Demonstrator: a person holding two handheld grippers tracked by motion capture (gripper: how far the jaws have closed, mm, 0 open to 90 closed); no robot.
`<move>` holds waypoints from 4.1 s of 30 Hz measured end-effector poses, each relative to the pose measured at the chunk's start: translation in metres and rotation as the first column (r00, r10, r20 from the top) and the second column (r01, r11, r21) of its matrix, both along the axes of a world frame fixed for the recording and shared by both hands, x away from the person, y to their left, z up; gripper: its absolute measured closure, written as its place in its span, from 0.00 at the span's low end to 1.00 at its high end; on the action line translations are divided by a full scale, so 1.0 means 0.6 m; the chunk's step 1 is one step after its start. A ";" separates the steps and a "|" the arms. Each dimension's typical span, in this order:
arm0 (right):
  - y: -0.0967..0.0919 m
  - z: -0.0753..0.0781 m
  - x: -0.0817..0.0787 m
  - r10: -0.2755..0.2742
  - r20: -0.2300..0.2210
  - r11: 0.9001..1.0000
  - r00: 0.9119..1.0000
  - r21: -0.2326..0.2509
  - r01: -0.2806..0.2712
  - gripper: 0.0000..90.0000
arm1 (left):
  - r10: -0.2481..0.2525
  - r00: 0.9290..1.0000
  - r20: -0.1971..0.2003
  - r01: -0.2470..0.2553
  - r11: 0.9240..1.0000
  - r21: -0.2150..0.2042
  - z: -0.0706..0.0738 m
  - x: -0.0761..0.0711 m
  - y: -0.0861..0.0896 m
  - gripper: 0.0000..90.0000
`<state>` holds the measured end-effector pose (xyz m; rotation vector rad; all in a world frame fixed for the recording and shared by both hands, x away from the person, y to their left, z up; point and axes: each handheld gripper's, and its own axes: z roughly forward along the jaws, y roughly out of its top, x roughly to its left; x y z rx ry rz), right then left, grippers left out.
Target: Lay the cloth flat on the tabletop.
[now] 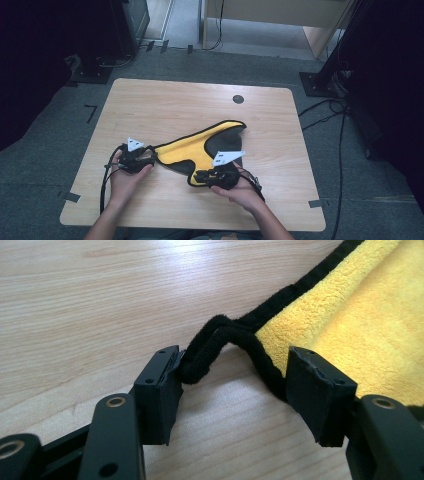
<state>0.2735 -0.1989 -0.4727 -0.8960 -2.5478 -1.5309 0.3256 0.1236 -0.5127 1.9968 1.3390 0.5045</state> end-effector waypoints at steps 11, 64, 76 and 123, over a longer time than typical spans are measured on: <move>0.034 -0.042 0.115 -0.420 0.148 0.847 0.895 -0.291 0.446 0.66 | 0.027 1.000 0.004 -0.027 1.000 0.015 -0.001 0.002 -0.001 0.40; -0.164 -0.076 0.007 -0.537 0.176 0.778 0.825 -0.276 0.565 0.60 | -0.102 0.995 0.015 0.101 0.994 0.041 0.002 -0.023 -0.049 0.73; -0.125 -0.078 -0.048 -0.538 0.179 0.780 0.824 -0.265 0.567 0.62 | -0.007 0.999 0.045 0.006 1.000 0.012 -0.005 0.046 -0.047 0.78; -0.210 -0.038 0.037 -0.686 0.161 0.670 0.710 -0.242 0.702 0.47 | -0.065 0.997 0.038 0.061 0.993 0.097 0.000 -0.068 -0.025 0.36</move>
